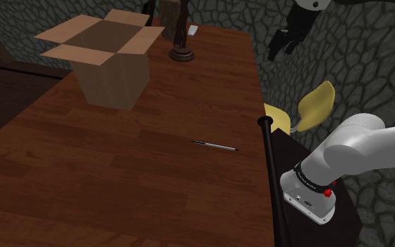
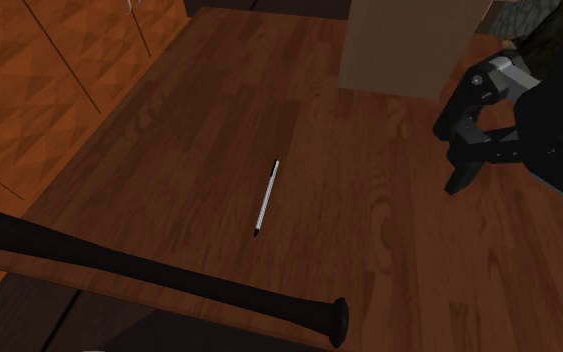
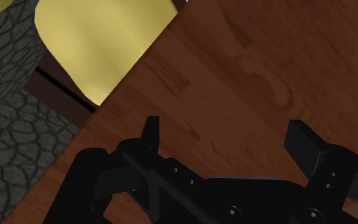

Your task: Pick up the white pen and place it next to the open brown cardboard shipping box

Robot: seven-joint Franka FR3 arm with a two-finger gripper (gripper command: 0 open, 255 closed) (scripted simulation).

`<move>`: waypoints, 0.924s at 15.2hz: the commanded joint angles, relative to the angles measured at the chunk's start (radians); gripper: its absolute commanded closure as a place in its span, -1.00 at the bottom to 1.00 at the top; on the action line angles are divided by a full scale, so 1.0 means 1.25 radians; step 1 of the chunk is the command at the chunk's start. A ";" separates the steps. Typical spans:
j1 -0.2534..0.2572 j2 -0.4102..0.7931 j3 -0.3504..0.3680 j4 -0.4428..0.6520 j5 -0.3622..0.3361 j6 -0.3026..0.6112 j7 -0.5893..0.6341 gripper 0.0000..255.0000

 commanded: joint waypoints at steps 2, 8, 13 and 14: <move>0.012 0.005 0.011 -0.011 0.004 0.011 -0.004 -1.00; 0.085 0.041 0.075 -0.075 0.028 0.080 -0.027 -1.00; 0.148 0.079 0.130 -0.123 0.048 0.139 -0.046 -1.00; 0.160 0.087 0.141 -0.132 0.052 0.151 -0.049 -1.00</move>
